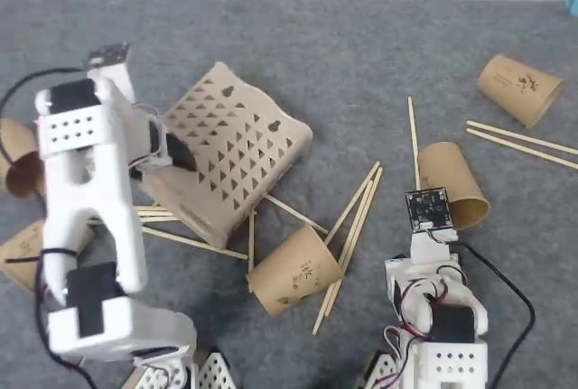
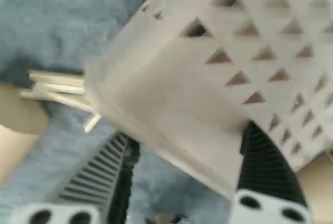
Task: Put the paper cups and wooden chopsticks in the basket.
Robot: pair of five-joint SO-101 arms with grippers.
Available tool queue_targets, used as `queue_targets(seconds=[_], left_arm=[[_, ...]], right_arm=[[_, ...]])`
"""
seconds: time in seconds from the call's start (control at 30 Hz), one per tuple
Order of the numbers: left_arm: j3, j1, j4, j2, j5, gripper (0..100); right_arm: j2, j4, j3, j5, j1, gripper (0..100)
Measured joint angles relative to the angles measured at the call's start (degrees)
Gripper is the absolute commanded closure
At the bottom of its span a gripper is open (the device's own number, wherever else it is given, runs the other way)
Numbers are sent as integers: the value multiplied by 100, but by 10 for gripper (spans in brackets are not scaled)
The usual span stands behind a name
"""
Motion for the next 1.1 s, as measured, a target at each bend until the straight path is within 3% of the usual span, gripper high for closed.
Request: queue_targets(seconds=[0.53, 0.83, 1.1], left_arm=[[431, -422, 141, 229, -2365, 725], [220, -510, -325, 229, -2505, 720], [18, 466, -914, 273, -2470, 720]], right_arm=[[0, 0, 0, 0, 0, 728], [0, 0, 0, 0, 0, 728], [0, 0, 0, 0, 0, 726]])
